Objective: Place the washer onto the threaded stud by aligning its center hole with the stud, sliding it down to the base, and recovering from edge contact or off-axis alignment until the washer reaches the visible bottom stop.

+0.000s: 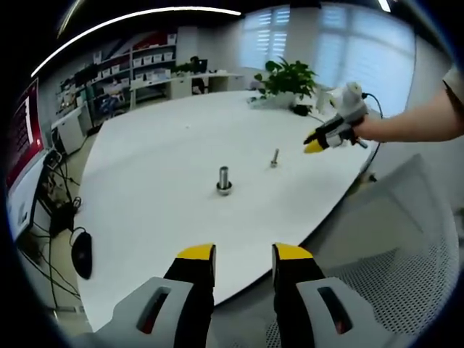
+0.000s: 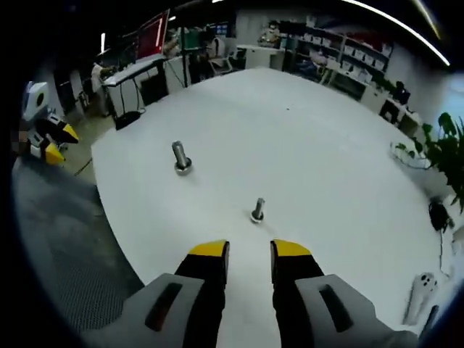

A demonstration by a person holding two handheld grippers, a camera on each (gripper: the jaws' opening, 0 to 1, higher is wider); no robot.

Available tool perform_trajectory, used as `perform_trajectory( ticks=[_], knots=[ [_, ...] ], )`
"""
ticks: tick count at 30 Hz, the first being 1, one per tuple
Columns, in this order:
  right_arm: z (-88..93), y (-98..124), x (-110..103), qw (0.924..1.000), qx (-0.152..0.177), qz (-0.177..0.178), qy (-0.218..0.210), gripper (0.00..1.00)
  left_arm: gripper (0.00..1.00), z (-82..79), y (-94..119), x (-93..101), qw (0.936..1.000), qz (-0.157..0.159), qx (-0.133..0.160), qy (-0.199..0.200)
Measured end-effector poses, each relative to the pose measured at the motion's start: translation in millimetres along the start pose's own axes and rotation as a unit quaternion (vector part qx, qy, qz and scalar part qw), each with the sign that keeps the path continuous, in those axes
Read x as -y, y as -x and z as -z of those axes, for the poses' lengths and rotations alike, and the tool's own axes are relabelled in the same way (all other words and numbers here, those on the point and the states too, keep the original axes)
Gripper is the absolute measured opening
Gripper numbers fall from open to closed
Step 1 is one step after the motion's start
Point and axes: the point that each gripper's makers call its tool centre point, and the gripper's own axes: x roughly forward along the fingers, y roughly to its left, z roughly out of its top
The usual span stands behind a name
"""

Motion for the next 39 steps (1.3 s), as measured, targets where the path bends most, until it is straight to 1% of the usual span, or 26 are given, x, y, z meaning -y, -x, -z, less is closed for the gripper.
perform_trajectory(
  ticks=[5, 8, 11, 12, 14, 19, 23, 25, 26, 28, 30, 32, 33, 34, 36, 38, 39],
  knots=[
    [-9.3, 18.0, -11.3, 0.9997, 0.025, -0.003, -0.007, 0.26, 0.3, -0.6, 0.3, 2.0, 1.0, 0.002, 0.001, -0.004],
    [-15.2, 32.0, -21.1, 0.9987, 0.049, -0.005, -0.013, 0.26, 0.3, -1.7, 0.7, 2.6, 1.0, 0.003, 0.005, -0.006],
    [-14.7, 42.2, -26.8, 0.9978, 0.063, -0.007, -0.019, 0.27, 0.3, -3.4, 1.7, 2.2, 0.9999, 0.002, 0.01, -0.006],
    [-15.3, 46.2, -29.8, 0.9973, 0.071, -0.008, -0.017, 0.27, 0.3, -5.2, 2.8, 1.4, 0.9999, 0.001, 0.016, -0.004],
    [-12.9, 51.8, -34.8, 0.9968, 0.076, -0.013, -0.022, 0.28, 0.3, -7.5, 4.5, 0.3, 0.9997, -0.002, 0.025, 0.001],
    [-13.6, 66.0, -40.4, 0.9939, 0.105, -0.009, -0.032, 0.29, 0.3, -10.5, 3.2, 2.4, 0.9996, 0.004, 0.028, -0.007],
    [-12.2, 78.7, -46.9, 0.9916, 0.118, -0.012, -0.051, 0.3, 0.29, -12.4, 4.2, 2.1, 0.9994, 0.004, 0.033, -0.006],
    [-12.7, 86.1, -49.3, 0.9914, 0.12, -0.009, -0.052, 0.3, 0.29, -15.3, 5.8, 1.8, 0.9992, 0.003, 0.041, -0.005],
    [-12.8, 89.6, -49.4, 0.9906, 0.123, -0.007, -0.06, 0.3, 0.29, -17.5, 7.3, 1.1, 0.9988, 0.004, 0.048, -0.001],
    [-15.3, 98.3, -51.3, 0.9875, 0.14, -0.004, -0.072, 0.31, 0.29, -22.5, 10.4, -1.2, 0.9979, 0.001, 0.065, 0.009],
    [-13.3, 105.5, -52.6, 0.9858, 0.147, 0.004, -0.081, 0.31, 0.29, -25.3, 11.9, -2.3, 0.9973, 0.0, 0.072, 0.013],
    [-9.4, 108.9, -53.7, 0.9847, 0.151, 0.013, -0.085, 0.34, 0.29, -25.7, 11.1, -1.3, 0.9974, -0.002, 0.072, 0.006],
    [-7.9, 109.3, -55.9, 0.9843, 0.152, 0.013, -0.088, 0.39, 0.29, -26.2, 11.0, -0.4, 0.9973, -0.001, 0.073, 0.003],
    [-5.4, 109.5, -57.7, 0.983, 0.154, 0.017, -0.099, 0.41, 0.29, -26.7, 10.9, 0.7, 0.9973, 0.001, 0.074, 0.001],
    [-0.7, 107.1, -61.5, 0.9824, 0.154, 0.017, -0.104, 0.4, 0.29, -27.8, 11.4, 0.6, 0.997, 0.002, 0.077, 0.002],
    [2.0, 106.2, -63.3, 0.9849, 0.146, 0.024, -0.09, 0.38, 0.29, -29.7, 12.8, -0.5, 0.9965, 0.002, 0.083, 0.008],
    [0.2, 107.3, -62.7, 0.9843, 0.151, 0.028, -0.088, 0.38, 0.29, -30.7, 13.5, -0.7, 0.9962, 0.002, 0.086, 0.01]
  ],
)
